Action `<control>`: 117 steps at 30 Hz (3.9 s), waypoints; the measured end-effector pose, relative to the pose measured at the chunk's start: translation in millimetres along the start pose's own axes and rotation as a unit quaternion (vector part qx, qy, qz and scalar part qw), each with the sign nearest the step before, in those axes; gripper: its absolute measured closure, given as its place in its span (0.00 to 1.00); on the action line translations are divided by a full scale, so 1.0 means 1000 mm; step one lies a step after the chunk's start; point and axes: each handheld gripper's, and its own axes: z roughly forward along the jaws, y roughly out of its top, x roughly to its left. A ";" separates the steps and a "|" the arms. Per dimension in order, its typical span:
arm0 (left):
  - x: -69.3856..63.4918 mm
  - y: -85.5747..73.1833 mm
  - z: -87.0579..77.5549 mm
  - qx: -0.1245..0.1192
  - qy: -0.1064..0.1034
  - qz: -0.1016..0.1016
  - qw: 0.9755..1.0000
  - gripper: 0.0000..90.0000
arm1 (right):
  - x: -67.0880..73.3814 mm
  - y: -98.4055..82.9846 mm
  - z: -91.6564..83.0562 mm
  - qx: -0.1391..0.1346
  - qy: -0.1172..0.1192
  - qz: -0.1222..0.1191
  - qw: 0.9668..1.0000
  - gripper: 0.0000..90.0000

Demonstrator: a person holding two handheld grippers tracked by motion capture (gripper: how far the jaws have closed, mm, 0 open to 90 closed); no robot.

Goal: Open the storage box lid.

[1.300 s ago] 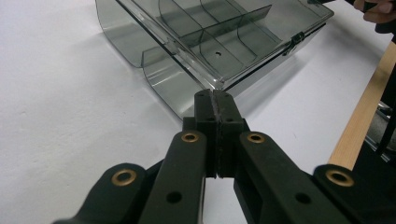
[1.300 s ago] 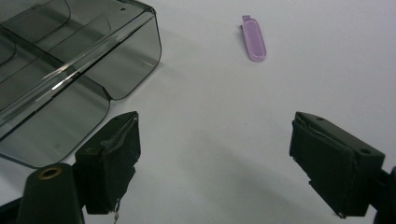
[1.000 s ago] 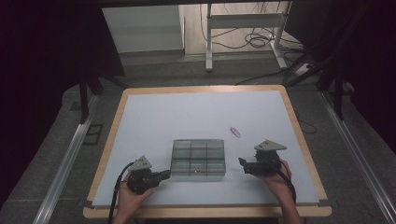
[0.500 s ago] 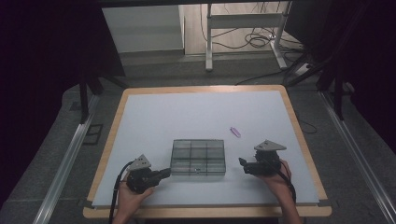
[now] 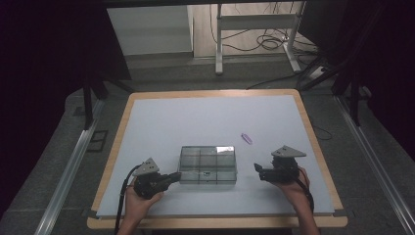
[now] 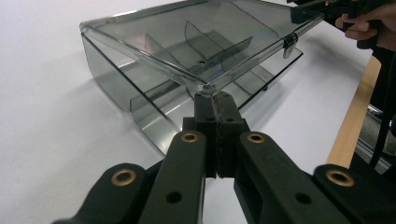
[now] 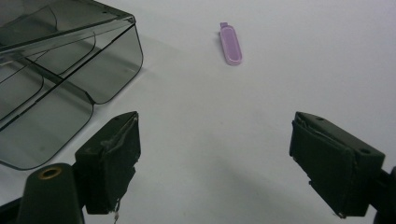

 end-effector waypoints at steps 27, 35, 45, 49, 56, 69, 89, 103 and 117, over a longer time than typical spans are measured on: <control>0.003 0.013 0.000 -0.015 0.002 -0.002 1.000 1.00 | -0.001 -0.002 0.002 0.000 0.002 0.005 1.000 0.18; 0.005 0.018 0.000 -0.011 0.009 -0.002 1.000 1.00 | -0.001 -0.002 0.003 0.001 0.005 0.008 1.000 0.18; 0.007 0.026 0.004 0.003 0.023 0.001 1.000 1.00 | -0.001 -0.001 -0.001 -0.006 0.008 0.010 1.000 0.18; 0.008 0.030 0.005 0.004 0.024 0.002 1.000 1.00 | -0.001 -0.001 0.000 -0.006 0.007 0.011 1.000 0.18; 0.010 0.039 0.009 -0.003 0.017 -0.001 1.000 1.00 | -0.002 -0.002 0.001 -0.004 0.007 0.013 1.000 0.18; 0.018 0.043 0.005 -0.020 0.009 -0.013 1.000 1.00 | 0.000 0.000 0.000 -0.007 0.008 0.011 1.000 0.18; 0.020 0.043 0.011 -0.018 -0.001 -0.012 1.000 1.00 | 0.030 0.021 0.013 -0.058 0.077 -0.037 0.995 0.32; 0.020 0.043 0.011 -0.019 -0.004 -0.013 1.000 1.00 | 0.049 0.043 0.020 -0.080 0.109 -0.076 0.988 0.41; 0.019 0.043 0.011 -0.020 -0.003 -0.013 1.000 1.00 | 0.059 0.059 0.024 -0.098 0.131 -0.104 0.981 0.53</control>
